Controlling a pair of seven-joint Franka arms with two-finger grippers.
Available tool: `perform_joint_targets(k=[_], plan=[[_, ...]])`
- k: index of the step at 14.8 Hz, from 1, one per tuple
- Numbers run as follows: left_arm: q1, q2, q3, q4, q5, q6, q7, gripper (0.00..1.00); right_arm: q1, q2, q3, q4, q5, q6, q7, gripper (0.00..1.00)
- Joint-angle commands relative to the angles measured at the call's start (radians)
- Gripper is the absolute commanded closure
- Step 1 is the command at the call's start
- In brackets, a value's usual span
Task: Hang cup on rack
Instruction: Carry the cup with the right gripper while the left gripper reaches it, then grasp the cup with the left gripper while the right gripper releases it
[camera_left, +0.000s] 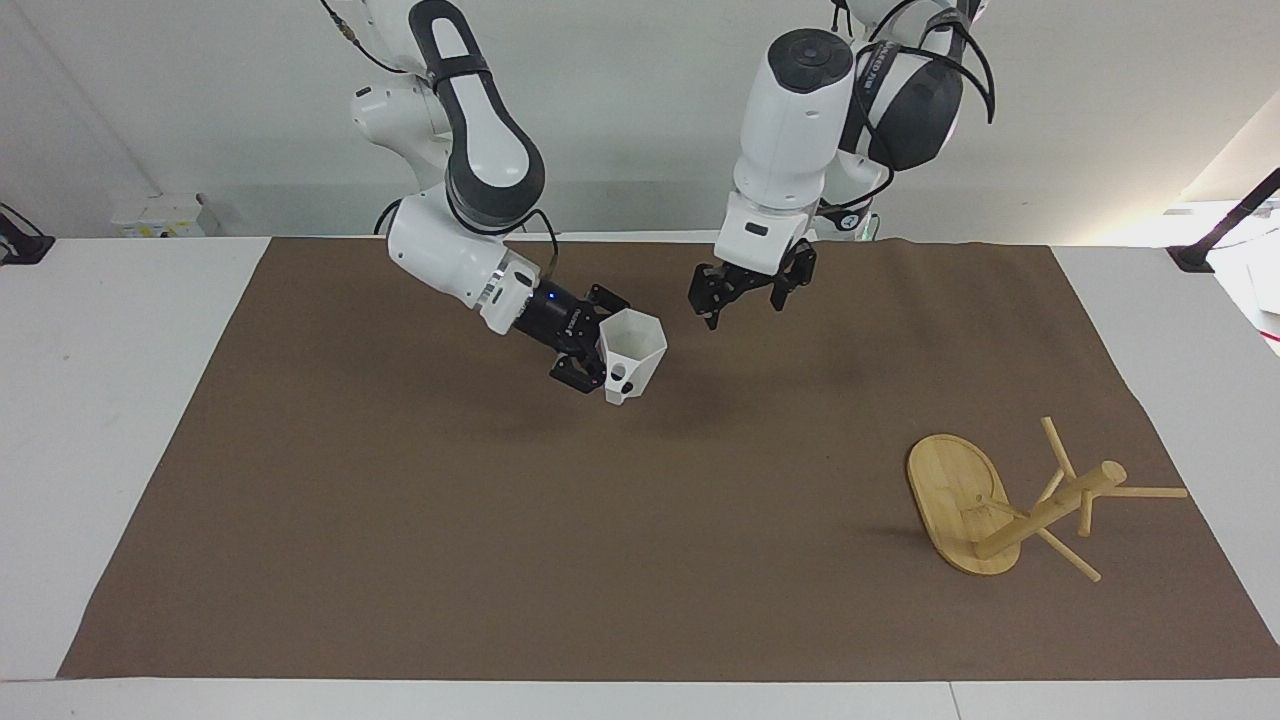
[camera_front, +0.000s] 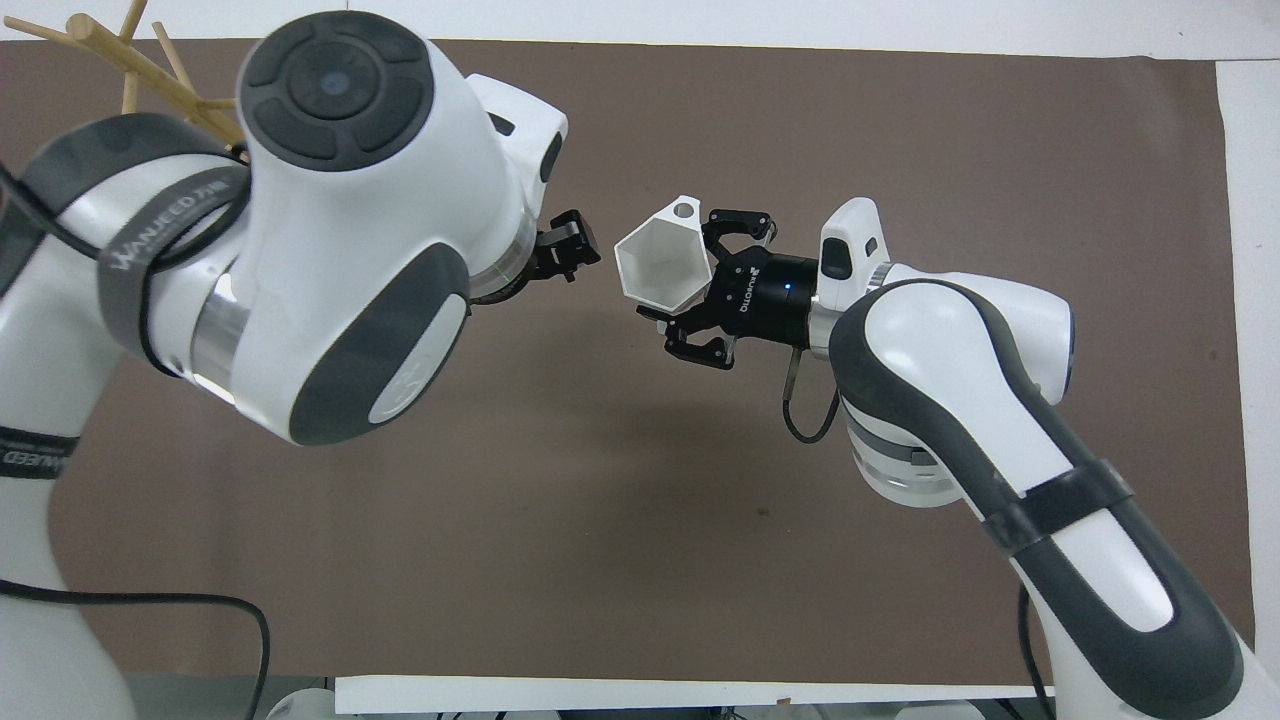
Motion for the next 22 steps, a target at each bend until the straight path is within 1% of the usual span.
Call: perform_joint_targets(k=[1,7,9,10,11,12,13,14,15,21,22], plan=[[-0.018,0.044,0.016,0.068,-0.019,0.000,-0.020,0.00,0.011,-0.003,-0.004,-0.006,0.039,0.018,0.008,0.63],[-0.035,0.059,0.013,0.075,-0.080,0.052,-0.018,0.00,0.011,-0.003,-0.006,-0.006,0.039,0.024,0.008,0.63],[-0.055,0.061,0.010,0.063,-0.084,0.122,-0.015,0.02,0.011,-0.003,-0.004,-0.006,0.039,0.024,0.008,0.63],[-0.055,0.062,0.010,0.031,-0.091,0.162,-0.011,0.07,0.011,-0.003,-0.004,-0.006,0.039,0.024,0.008,0.63],[-0.049,0.059,0.010,0.001,-0.114,0.198,-0.009,0.23,0.011,-0.003,-0.006,-0.006,0.039,0.025,0.008,0.63],[-0.049,0.058,0.010,-0.006,-0.134,0.216,-0.009,0.53,0.011,-0.003,-0.006,-0.006,0.039,0.025,0.008,0.63],[-0.044,0.061,0.010,-0.007,-0.137,0.221,-0.009,0.74,0.011,-0.003,-0.006,-0.006,0.039,0.025,0.008,0.63],[-0.044,0.070,0.010,-0.008,-0.137,0.232,-0.008,0.85,0.011,-0.003,-0.006,-0.006,0.039,0.028,0.008,0.63],[-0.046,0.074,0.012,-0.011,-0.136,0.241,-0.008,1.00,0.011,-0.003,-0.006,-0.006,0.039,0.028,0.008,0.63],[-0.044,0.074,0.018,-0.016,-0.136,0.242,-0.028,1.00,0.011,-0.003,-0.006,-0.006,0.039,0.028,0.008,0.62],[-0.041,0.074,0.022,-0.011,-0.139,0.242,-0.081,1.00,0.011,-0.003,-0.006,-0.006,0.039,0.027,0.008,0.58]])
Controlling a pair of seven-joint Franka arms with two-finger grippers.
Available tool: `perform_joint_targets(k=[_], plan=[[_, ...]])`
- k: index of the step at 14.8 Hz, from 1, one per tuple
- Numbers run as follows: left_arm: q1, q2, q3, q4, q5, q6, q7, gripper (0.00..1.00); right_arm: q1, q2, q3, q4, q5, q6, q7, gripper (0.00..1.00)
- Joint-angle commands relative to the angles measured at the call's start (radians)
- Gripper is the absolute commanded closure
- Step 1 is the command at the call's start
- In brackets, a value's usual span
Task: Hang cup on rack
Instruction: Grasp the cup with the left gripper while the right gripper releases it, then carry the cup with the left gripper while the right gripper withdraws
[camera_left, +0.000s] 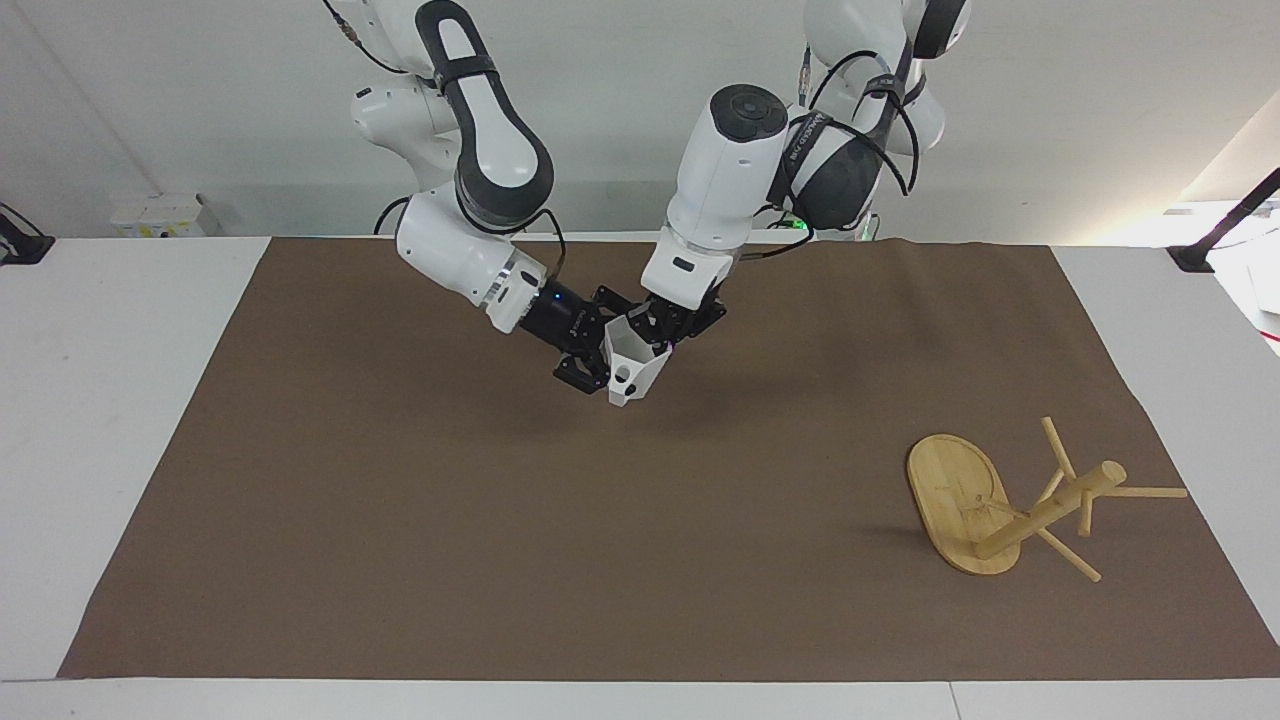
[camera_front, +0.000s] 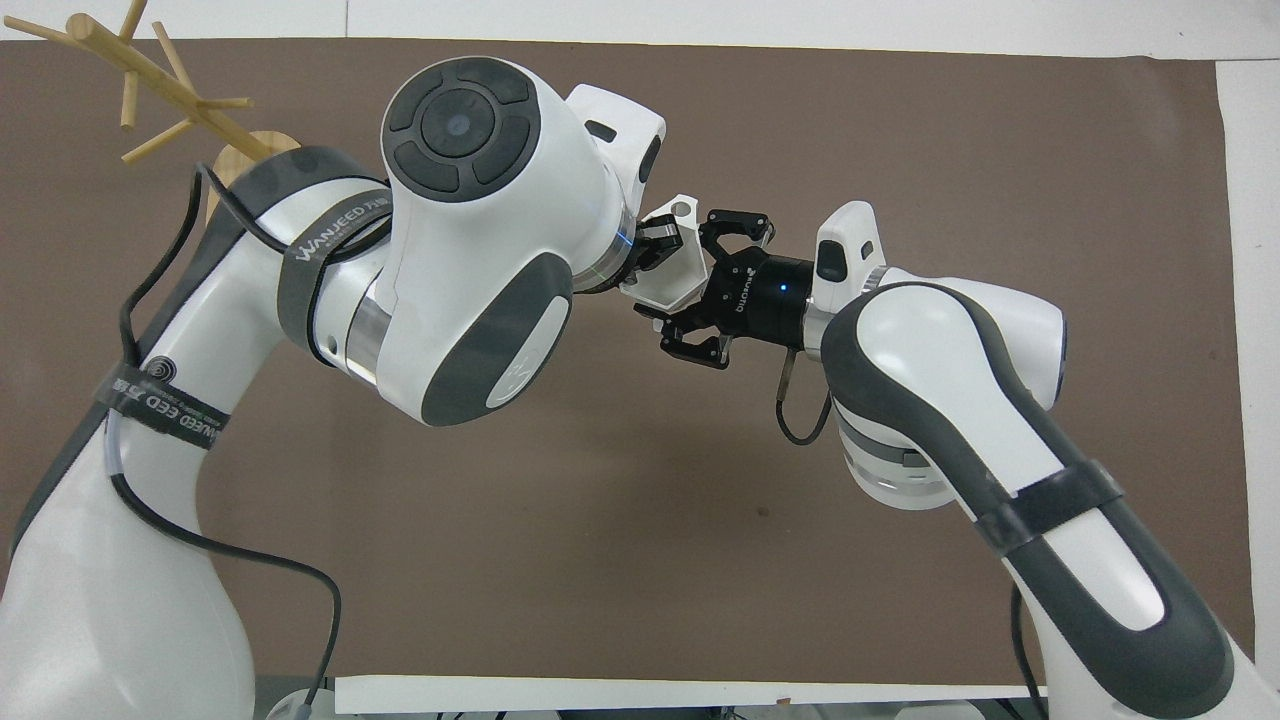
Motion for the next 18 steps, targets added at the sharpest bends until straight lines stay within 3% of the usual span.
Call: perform_joint_targets(k=[1,2,6,9,11,13,17,18], plan=[[0.001,-0.007,0.016,-0.008,-0.012,0.028,-0.153,1.00,0.000,-0.006,0.001,-0.005,0.025,0.005,0.011,0.25],[0.001,-0.009,0.016,-0.011,-0.009,0.042,-0.203,1.00,-0.006,-0.007,0.001,-0.008,0.025,-0.003,0.010,0.01],[0.008,-0.018,0.030,-0.015,0.034,0.027,-0.269,1.00,-0.068,-0.073,-0.002,-0.068,0.020,-0.115,-0.009,0.00],[0.052,-0.102,0.053,-0.151,0.112,0.081,-0.311,1.00,-0.232,-0.106,-0.005,-0.120,-0.045,-0.299,-0.151,0.00],[0.125,-0.218,0.053,-0.334,0.118,0.239,-0.280,1.00,-0.379,-0.103,-0.006,-0.096,-0.271,-0.427,-0.157,0.00],[0.222,-0.311,0.048,-0.461,0.118,0.307,-0.153,1.00,-0.508,-0.090,-0.005,-0.048,-0.480,-0.530,-0.150,0.00],[0.346,-0.375,0.045,-0.644,0.103,0.497,0.033,1.00,-0.726,-0.064,-0.005,0.111,-0.842,-0.721,-0.033,0.00],[0.351,-0.377,0.047,-0.693,0.100,0.613,0.036,1.00,-0.765,-0.061,-0.005,0.171,-0.922,-0.764,0.008,0.00]])
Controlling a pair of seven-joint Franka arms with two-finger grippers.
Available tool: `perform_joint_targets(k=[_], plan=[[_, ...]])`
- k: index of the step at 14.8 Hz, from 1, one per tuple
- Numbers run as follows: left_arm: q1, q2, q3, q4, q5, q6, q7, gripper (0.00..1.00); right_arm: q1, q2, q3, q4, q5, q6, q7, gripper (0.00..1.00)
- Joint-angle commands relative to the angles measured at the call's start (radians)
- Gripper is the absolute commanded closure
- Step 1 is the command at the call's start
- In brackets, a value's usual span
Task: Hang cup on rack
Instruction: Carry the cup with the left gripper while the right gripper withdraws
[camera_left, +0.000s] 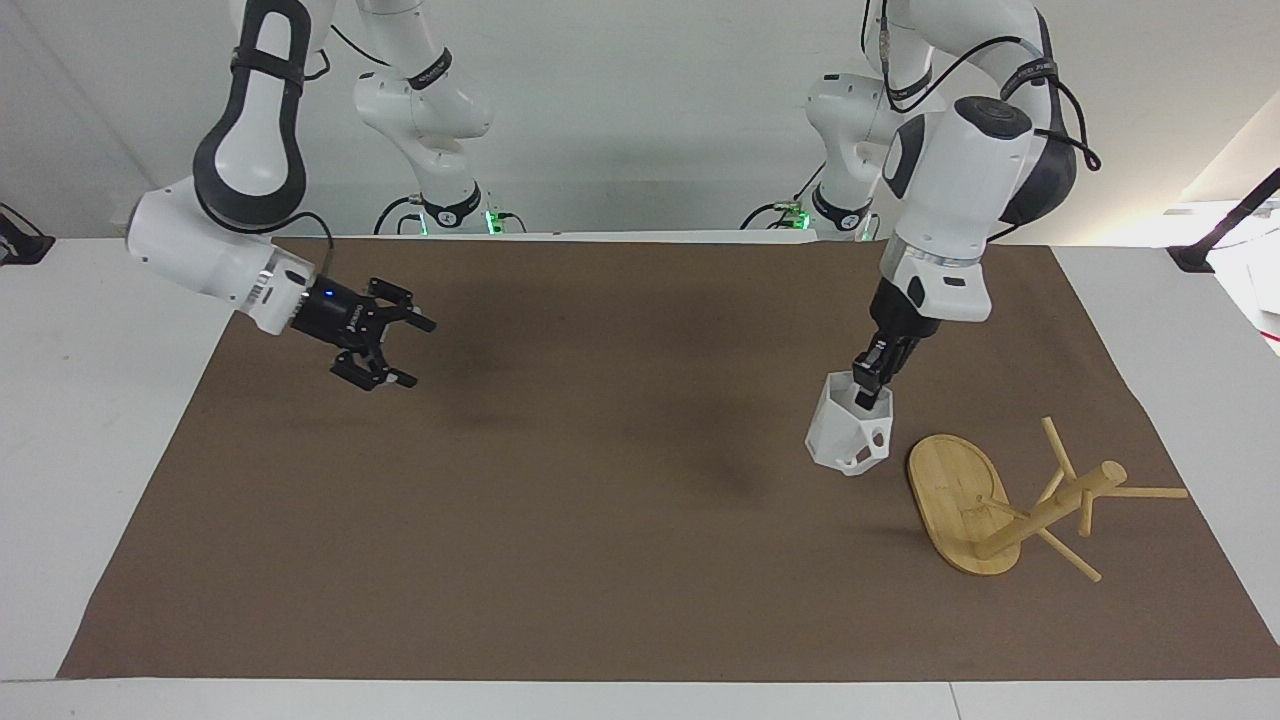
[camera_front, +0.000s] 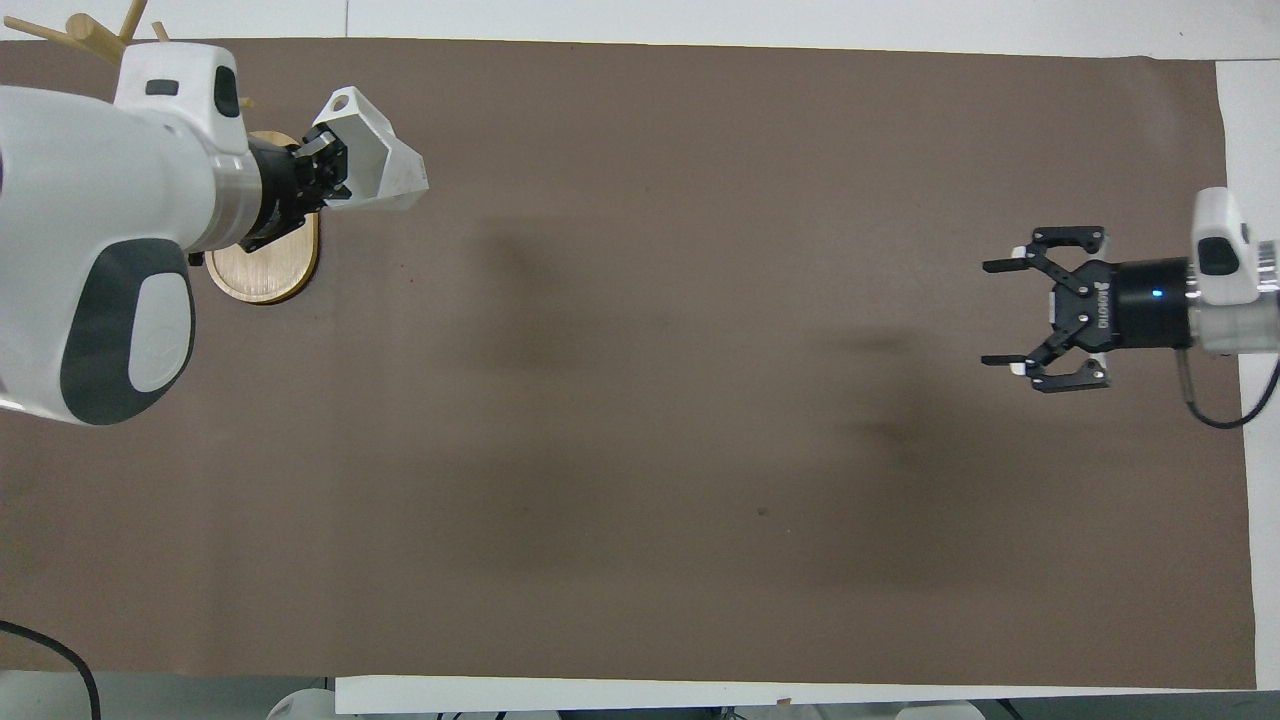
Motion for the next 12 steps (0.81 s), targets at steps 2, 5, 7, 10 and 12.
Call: perform_joint_targets(k=[2,5,7,10,12], plan=[[0.037,-0.031,-0.015,-0.216,-0.004,0.394,0.045,1.00,-0.094,0.018,0.018,0.239,-0.284,-0.133,0.218,0.00],[0.065,0.042,-0.016,-0.221,-0.004,0.561,0.043,1.00,-0.081,0.001,0.025,0.359,-0.434,-0.150,0.417,0.00],[0.089,0.044,-0.016,-0.221,-0.006,0.564,0.042,1.00,-0.071,-0.023,0.028,0.390,-0.480,-0.153,0.609,0.00],[0.124,0.084,-0.018,-0.212,-0.030,0.563,0.040,1.00,-0.032,-0.023,0.033,0.464,-0.609,-0.290,1.032,0.00],[0.137,0.101,-0.021,-0.195,-0.120,0.560,0.039,1.00,-0.009,-0.020,0.039,0.482,-0.674,-0.326,1.248,0.00]])
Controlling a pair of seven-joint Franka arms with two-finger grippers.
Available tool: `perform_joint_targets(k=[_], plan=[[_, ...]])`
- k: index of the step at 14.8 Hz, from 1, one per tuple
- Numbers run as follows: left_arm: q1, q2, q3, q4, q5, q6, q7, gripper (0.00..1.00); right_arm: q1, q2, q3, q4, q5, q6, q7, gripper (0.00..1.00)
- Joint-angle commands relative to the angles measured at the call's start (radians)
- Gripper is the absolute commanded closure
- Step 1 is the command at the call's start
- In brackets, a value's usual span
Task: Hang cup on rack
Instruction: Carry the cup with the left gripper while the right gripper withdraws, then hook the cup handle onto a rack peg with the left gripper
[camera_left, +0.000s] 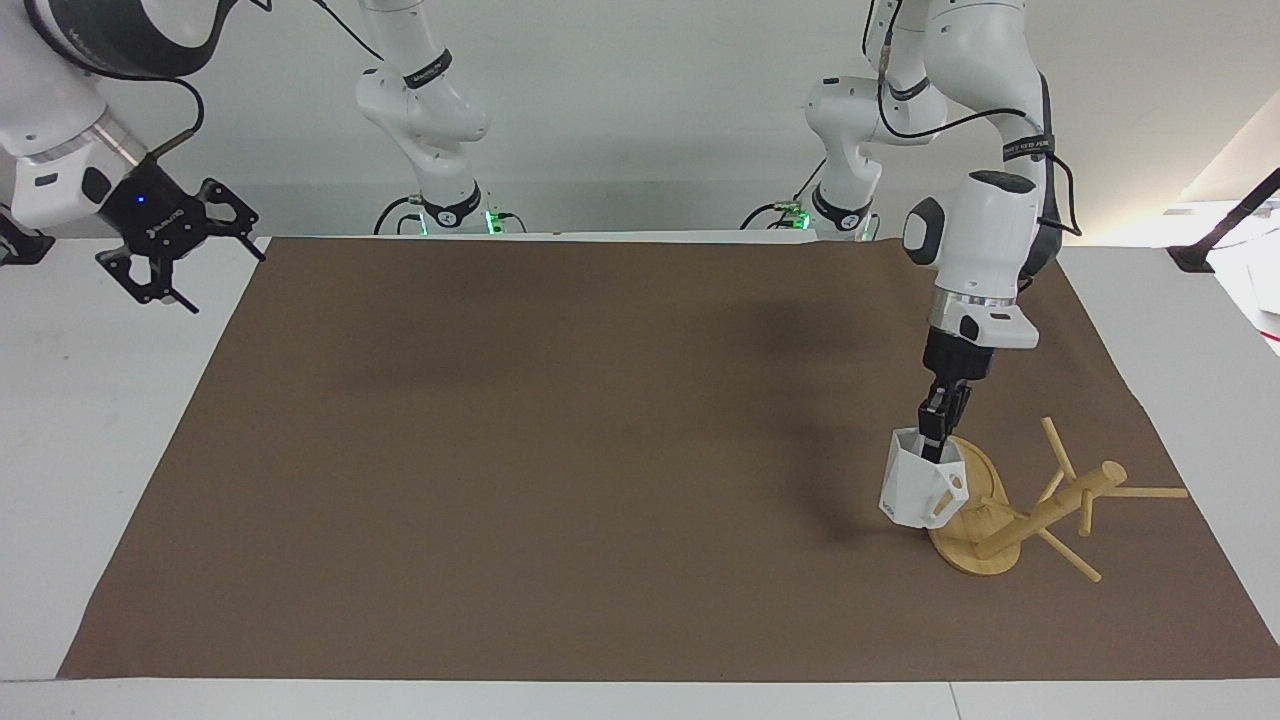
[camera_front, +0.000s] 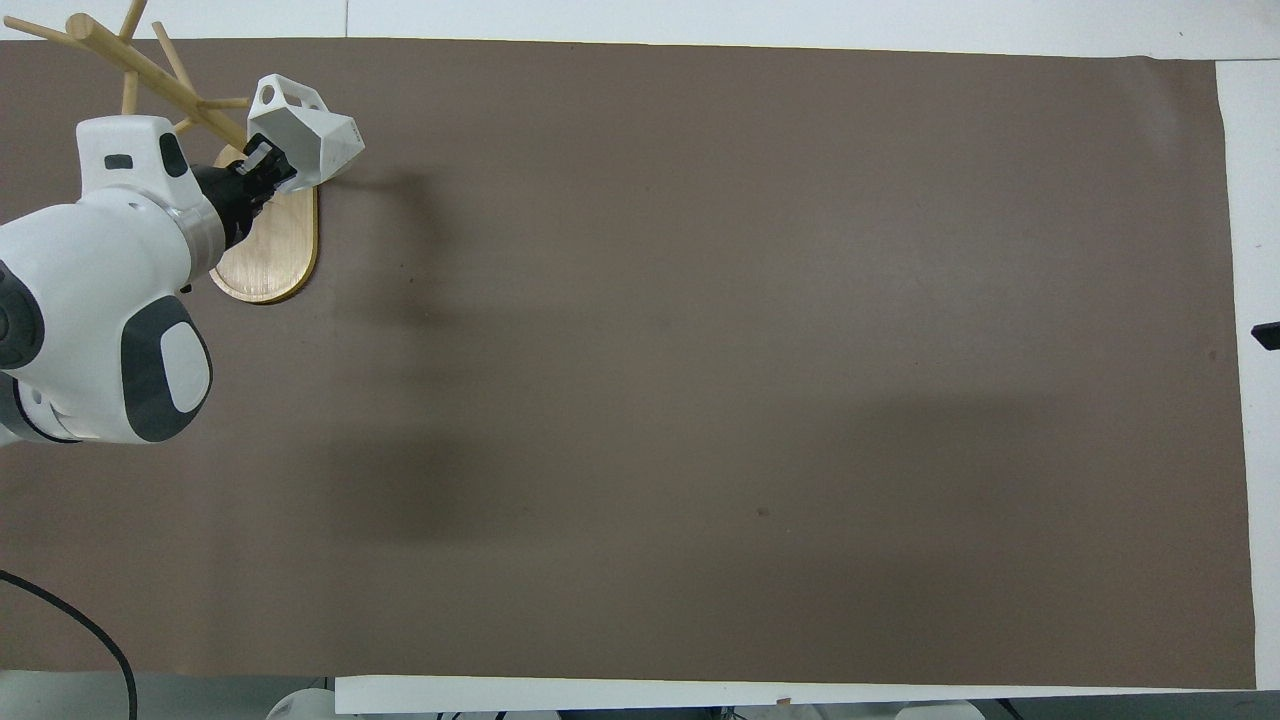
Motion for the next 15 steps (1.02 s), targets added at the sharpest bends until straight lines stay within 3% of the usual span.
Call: perform_joint_targets(k=[1,5,7,9,12,13,14,15], plan=[[0.025,0.024,-0.015,0.022,-0.117,0.015,0.013,1.00,0.031,0.014,0.011,0.059,-0.067,-0.064,0.270,0.00],[0.026,0.024,-0.014,0.020,-0.254,0.012,0.013,1.00,0.066,0.020,0.020,0.108,-0.158,-0.165,0.623,0.00],[0.038,0.022,-0.014,0.020,-0.257,0.011,0.018,1.00,0.090,0.025,0.009,0.105,-0.158,-0.167,0.652,0.00],[0.049,0.024,-0.014,0.020,-0.256,0.009,0.041,1.00,0.222,-0.012,-0.082,0.073,-0.158,-0.167,0.663,0.00],[0.066,0.022,-0.014,0.023,-0.256,-0.041,0.142,1.00,0.293,-0.060,-0.133,0.014,-0.156,-0.160,0.712,0.00],[0.066,0.022,-0.012,0.029,-0.257,-0.044,0.150,0.95,0.299,-0.066,-0.143,-0.003,-0.155,-0.158,0.726,0.00],[0.068,0.024,-0.011,0.040,-0.257,-0.064,0.151,0.79,0.299,-0.064,-0.143,-0.002,-0.155,-0.158,0.732,0.00],[0.068,0.024,-0.009,0.048,-0.257,-0.087,0.151,0.49,0.299,-0.063,-0.146,-0.002,-0.155,-0.155,0.732,0.00]])
